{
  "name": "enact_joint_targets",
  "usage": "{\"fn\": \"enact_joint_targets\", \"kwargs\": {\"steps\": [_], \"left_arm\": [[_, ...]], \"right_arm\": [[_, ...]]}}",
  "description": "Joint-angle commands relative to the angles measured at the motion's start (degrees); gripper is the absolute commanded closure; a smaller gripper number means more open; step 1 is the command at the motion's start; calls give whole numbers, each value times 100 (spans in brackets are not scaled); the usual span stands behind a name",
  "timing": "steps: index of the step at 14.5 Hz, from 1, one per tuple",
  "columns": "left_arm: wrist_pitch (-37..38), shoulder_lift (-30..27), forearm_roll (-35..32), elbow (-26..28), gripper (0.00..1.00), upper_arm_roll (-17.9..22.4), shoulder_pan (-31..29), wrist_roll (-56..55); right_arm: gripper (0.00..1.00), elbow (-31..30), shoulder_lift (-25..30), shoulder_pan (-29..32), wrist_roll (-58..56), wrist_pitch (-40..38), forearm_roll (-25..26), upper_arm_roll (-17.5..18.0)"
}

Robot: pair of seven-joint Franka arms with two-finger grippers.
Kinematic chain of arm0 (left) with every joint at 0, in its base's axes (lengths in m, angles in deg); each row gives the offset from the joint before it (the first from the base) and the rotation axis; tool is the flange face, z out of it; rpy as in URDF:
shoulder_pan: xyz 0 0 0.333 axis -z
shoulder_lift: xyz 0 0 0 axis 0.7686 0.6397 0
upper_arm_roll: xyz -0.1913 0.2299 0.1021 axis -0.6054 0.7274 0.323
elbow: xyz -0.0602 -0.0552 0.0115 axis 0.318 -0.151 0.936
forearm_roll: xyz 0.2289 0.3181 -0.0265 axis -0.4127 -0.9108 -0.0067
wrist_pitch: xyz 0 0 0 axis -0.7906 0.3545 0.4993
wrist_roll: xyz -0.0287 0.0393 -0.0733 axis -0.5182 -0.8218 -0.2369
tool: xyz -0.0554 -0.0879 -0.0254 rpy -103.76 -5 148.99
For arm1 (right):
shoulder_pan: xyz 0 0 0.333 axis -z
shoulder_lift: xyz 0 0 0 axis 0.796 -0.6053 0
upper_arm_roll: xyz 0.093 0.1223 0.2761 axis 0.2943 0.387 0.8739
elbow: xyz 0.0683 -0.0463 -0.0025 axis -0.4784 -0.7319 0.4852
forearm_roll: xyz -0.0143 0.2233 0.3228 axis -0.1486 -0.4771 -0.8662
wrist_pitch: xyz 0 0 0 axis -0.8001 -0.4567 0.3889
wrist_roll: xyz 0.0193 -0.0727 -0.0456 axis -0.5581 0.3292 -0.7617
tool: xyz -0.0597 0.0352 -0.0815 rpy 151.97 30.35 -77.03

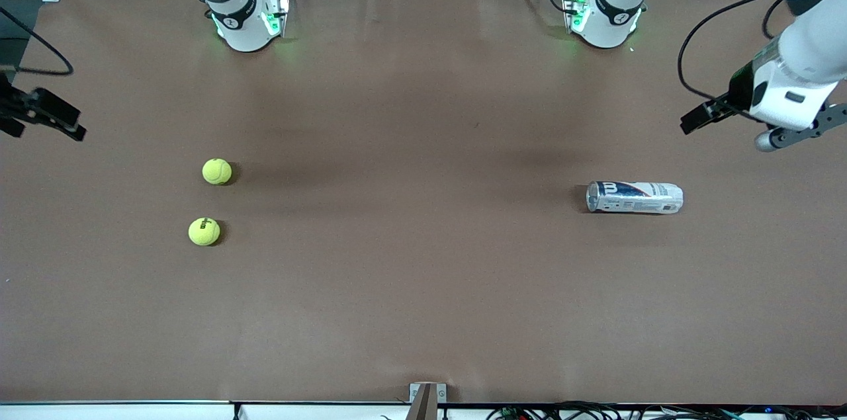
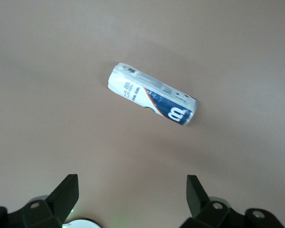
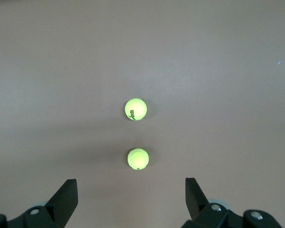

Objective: Insert tennis ball vertically with right arm
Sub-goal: 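Reach the left gripper to the white can while the right gripper approaches balls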

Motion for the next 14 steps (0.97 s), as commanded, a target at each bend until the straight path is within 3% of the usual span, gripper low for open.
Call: {"fn": "enact_joint_targets", "kwargs": {"steps": [1,5,10,14], "left_arm": [[-818,-108,-257,854,0,-8,0,-1245],[-1988,584,-1257,1489,0,-43,44,-3715],[-3104,1675,-2181,1498,0,-35,-26,-5773],[-3369,2343,-3287,1393,0,-52,0,-7442]], "right_arm": [[0,100,-506,-66,79,-155,-80,5],[0,82,-1122,-330,79,-312,-80,5],[0,91,-1457,-322,96,-375,-71,5],[0,100,-1509,-295,123,-174,-62,5]]}}
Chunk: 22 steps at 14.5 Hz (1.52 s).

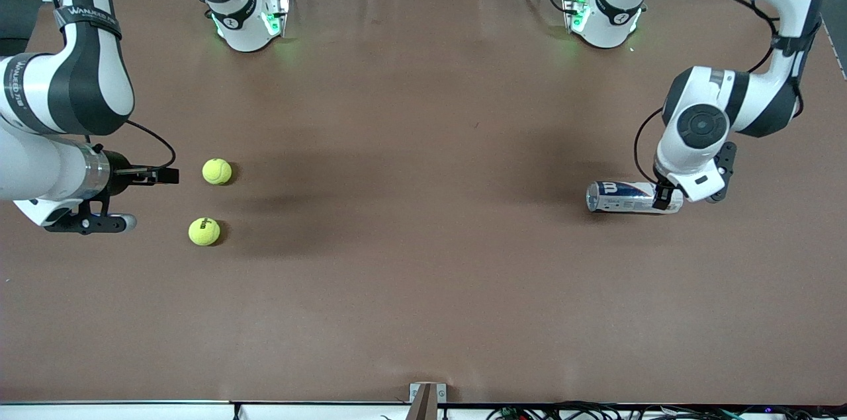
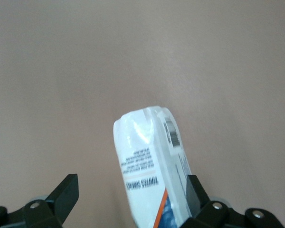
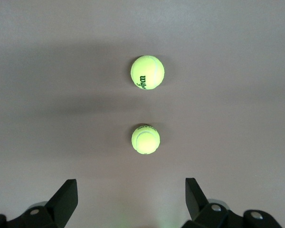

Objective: Insert tennis ball vertically with right arm
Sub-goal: 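Reach the left gripper to the white can while the right gripper approaches balls, then grasp the white tennis ball can with the left gripper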

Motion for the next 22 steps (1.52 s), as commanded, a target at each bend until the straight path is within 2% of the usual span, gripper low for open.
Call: {"fn": "enact_joint_targets", "kwargs": {"steps": [1,5,6,12,14,15,19,22], "left_arm": [[-54,458,-646,-245,0,-27,41,-1125],[-132,802,-858,-404,0,-36,190,-1761],[-142,864,-859,-422,0,-36,217,-1849],[-256,1171,-867,-606,0,-36,384,-2096],[-343,1207,-867,-615,15,-36,375,-2096],[-344,1242,-867,-633,18,-36,366,-2096],[-344,1277,-850,-729,27,-63,287,-2017],[-274,1268,-745,-869,27,-71,270,-1808]], "right_arm": [[0,45,-29,25,83,98,-22,17],[0,63,-64,86,39,298,-48,17],[0,54,-99,43,30,526,-22,8],[0,37,-301,174,65,695,22,-19],[0,45,-406,183,48,722,13,-19],[0,28,-442,183,48,818,-4,-19],[0,-25,-687,175,39,976,-4,-19],[0,-524,-802,166,39,1668,-13,-19]]}}
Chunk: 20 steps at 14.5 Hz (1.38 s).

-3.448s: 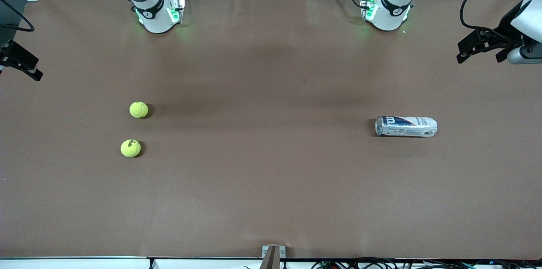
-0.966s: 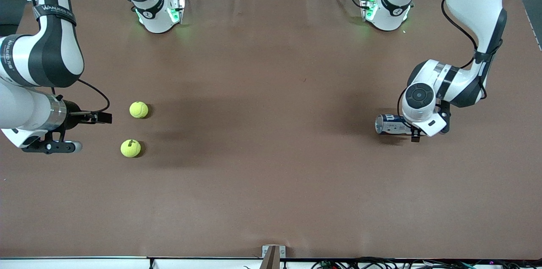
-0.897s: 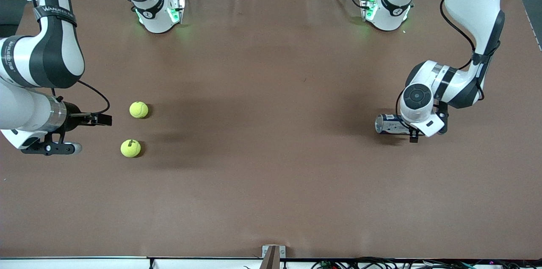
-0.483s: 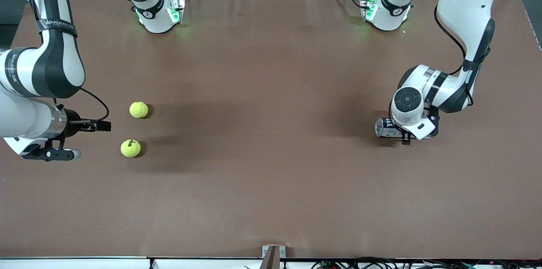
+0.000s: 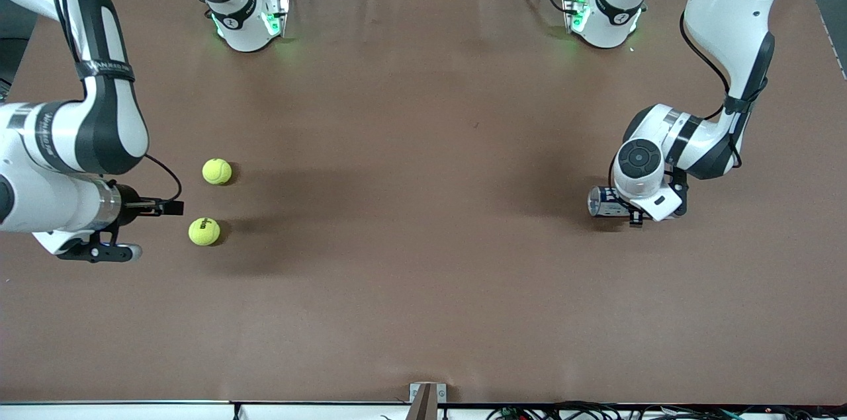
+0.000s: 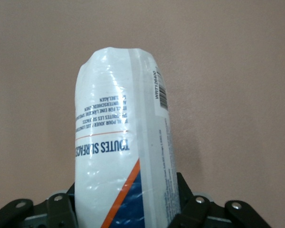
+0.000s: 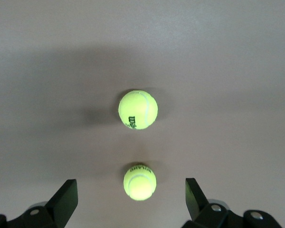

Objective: Insert tennis ball vertically with right arm
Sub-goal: 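Grasp the white tennis ball can with the left gripper, then upend the can with the left gripper while the right gripper grasps a ball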

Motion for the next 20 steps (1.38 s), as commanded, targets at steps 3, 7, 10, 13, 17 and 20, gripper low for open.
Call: {"fn": "enact_joint_targets", "kwargs": {"steps": [3,7,10,13,17,20], "left_arm": [[275,30,712,-455,27,-97,-30,787],[1208,30,2197,-1386,27,-580,-39,1737],[1235,74,3751,-1774,27,-730,66,2501],[1226,293,5202,-2108,32,-1010,76,3047],[1139,557,6548,-2346,32,-1502,76,3417],[386,785,7611,-2329,32,-1924,102,3969]], "right_arm": [[0,-488,-271,45,39,933,-22,40],[0,-470,-650,141,39,1382,-22,40],[0,-487,-773,159,39,1365,-57,40],[0,-488,-984,159,39,1382,-66,58],[0,-496,-1116,150,39,1391,-75,67],[0,-488,-1204,133,39,1470,-83,75]]}}
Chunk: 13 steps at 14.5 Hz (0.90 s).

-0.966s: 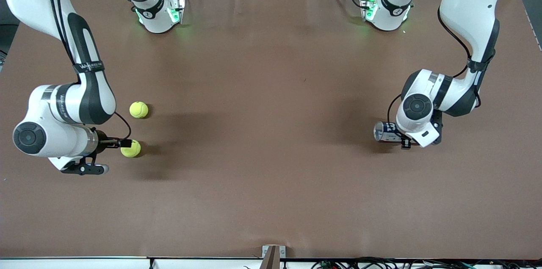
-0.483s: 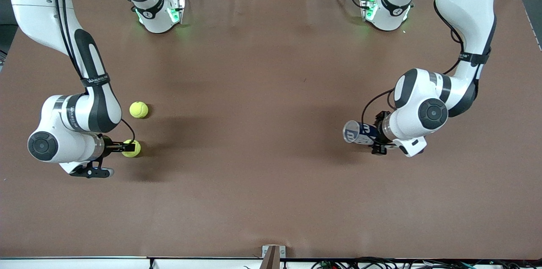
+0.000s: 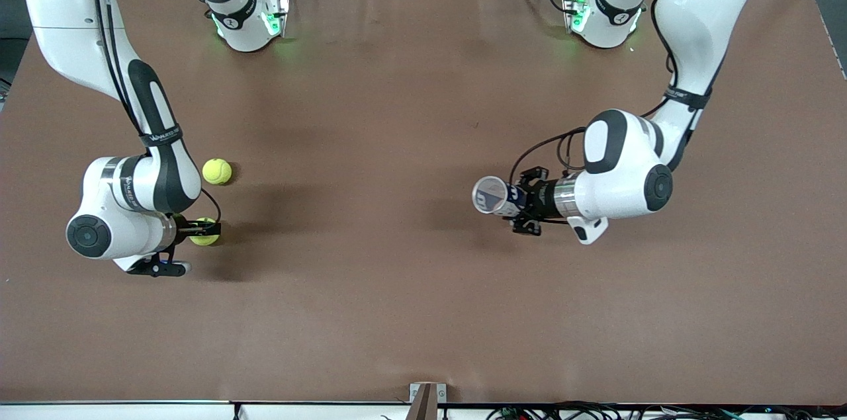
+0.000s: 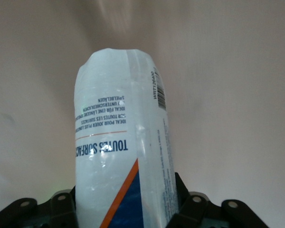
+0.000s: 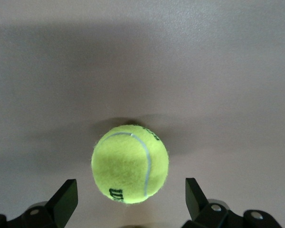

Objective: Insert tennis ball vertically with right arm
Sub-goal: 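Upend the can with the left gripper while the right gripper grasps a ball, then carry the tennis ball over the can opening with the right gripper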

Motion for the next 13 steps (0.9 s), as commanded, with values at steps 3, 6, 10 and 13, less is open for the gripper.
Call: {"fn": "enact_joint_targets", "kwargs": {"steps": [3,6,10,13], "left_arm": [[-691,505,2090,-103,31,-542,19,1888],[-1216,628,3315,-95,31,-569,405,2718],[-1394,795,4213,-95,31,-578,591,3615],[-1141,813,4250,-68,31,-578,547,3626]], "right_arm": [[0,-6,-119,3,39,233,-73,55],[0,-6,-163,38,30,365,-64,55],[12,-6,-251,47,-23,392,-64,55],[38,-6,-251,47,-162,374,-64,46]]}}
